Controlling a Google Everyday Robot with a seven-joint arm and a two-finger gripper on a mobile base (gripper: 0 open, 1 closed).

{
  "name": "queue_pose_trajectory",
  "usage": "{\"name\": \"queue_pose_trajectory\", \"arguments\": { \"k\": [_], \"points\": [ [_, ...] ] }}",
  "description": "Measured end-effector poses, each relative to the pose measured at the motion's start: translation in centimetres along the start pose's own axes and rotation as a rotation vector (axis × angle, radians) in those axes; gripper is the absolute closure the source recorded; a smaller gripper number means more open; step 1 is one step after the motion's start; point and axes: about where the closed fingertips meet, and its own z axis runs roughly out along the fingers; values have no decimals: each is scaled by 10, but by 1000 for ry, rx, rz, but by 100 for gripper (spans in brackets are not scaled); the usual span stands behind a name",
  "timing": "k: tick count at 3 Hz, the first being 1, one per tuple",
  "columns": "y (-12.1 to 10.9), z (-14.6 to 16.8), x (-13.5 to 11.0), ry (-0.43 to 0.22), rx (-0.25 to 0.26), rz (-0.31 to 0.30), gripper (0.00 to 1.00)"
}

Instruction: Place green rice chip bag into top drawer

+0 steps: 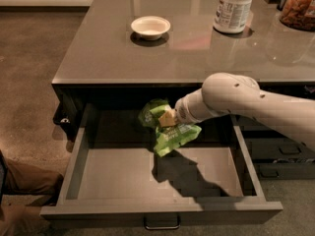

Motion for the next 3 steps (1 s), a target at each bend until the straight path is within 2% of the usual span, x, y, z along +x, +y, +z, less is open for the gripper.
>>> {"name": "queue_pose_trajectory", "arguments": {
  "k": [2,3],
  "points": [
    [-25,32,-12,1,11,23,35],
    [-33,36,-12,-16,8,37,11]
  ]
}}
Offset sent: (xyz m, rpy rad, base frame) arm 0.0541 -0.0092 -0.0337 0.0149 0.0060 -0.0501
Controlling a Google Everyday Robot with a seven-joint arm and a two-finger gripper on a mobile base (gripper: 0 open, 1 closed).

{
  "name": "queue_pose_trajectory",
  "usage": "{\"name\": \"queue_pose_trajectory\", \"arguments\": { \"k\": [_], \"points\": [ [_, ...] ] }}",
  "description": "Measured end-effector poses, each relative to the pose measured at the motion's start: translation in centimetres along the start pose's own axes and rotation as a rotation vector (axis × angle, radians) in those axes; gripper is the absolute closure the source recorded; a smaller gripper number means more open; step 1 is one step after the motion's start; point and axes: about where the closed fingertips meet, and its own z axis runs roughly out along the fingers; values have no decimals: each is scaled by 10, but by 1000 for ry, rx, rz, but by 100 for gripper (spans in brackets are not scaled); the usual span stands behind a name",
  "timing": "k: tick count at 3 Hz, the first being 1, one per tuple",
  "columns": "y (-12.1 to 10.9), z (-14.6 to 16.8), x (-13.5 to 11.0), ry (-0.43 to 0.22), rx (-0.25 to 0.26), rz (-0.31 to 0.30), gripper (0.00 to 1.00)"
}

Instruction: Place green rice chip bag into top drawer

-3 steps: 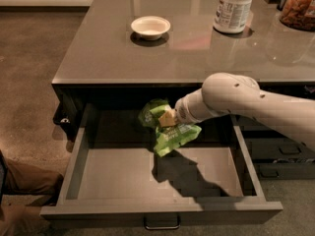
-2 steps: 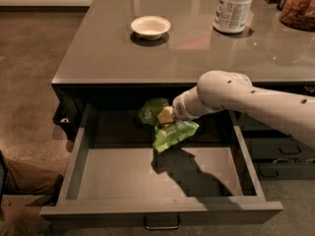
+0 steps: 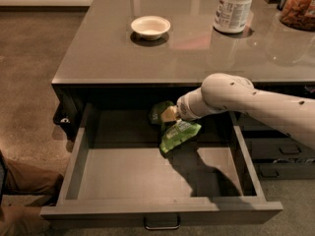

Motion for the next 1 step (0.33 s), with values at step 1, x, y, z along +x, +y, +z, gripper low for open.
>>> {"name": "queue_pose_trajectory", "arguments": {
  "k": [1],
  "points": [
    [-2,-2,1,-19,-13,2,0]
  ]
}}
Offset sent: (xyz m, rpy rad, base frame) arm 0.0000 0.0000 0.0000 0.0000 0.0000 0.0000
